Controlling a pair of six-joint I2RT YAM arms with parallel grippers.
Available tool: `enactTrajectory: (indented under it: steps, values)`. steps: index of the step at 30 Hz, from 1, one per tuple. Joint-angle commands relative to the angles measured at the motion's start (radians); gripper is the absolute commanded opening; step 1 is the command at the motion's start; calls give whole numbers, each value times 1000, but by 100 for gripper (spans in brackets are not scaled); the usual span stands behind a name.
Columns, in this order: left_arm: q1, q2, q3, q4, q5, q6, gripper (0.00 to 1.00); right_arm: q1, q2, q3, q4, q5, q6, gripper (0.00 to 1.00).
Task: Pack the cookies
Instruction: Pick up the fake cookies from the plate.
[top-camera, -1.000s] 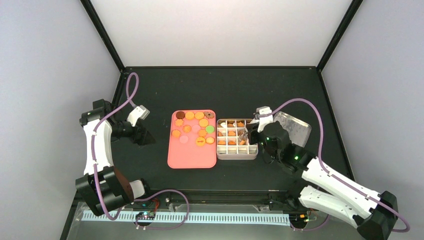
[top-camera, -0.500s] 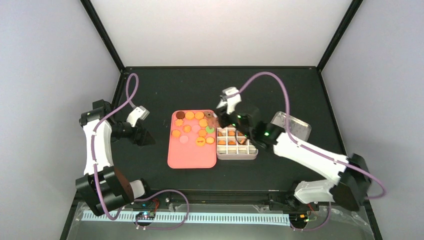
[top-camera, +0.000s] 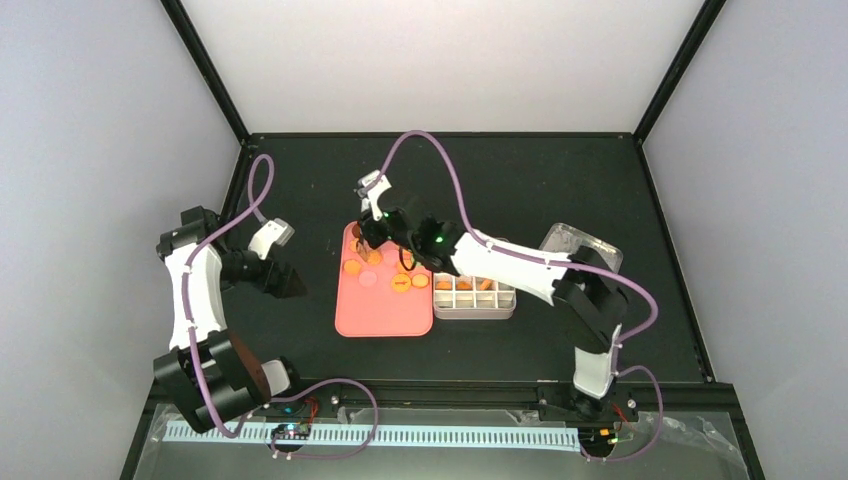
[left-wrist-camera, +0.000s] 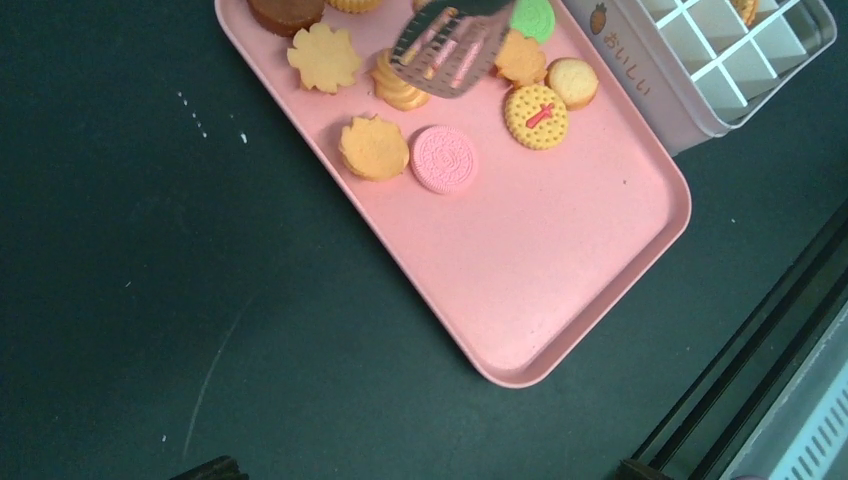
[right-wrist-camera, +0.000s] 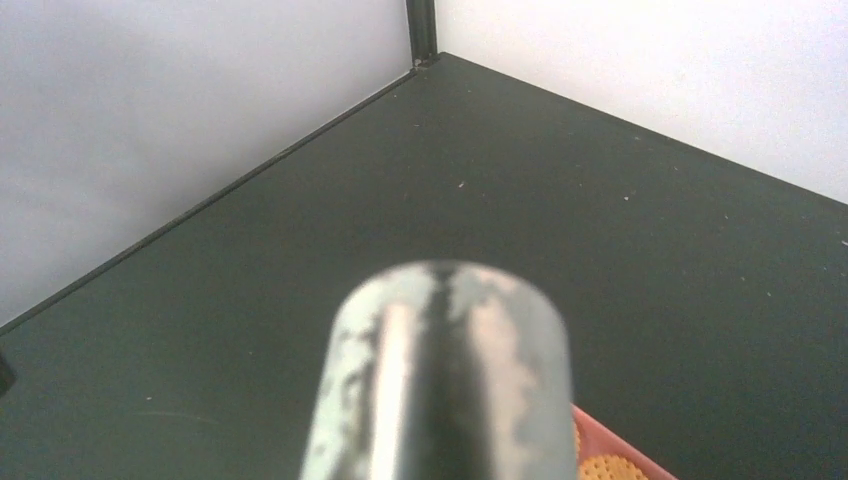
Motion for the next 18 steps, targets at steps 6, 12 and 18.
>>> enactTrajectory:
  steps: [6,12,18]
  values:
    - [12,-66,-40,51,-21,6,99,-26,149,193,-40,17,-49,34]
    - [13,-74,-42,77,-24,-28,99,-26,190,188,-51,23,-58,34]
    - [13,-119,-53,126,-43,-62,99,-26,193,137,-39,13,-55,36]
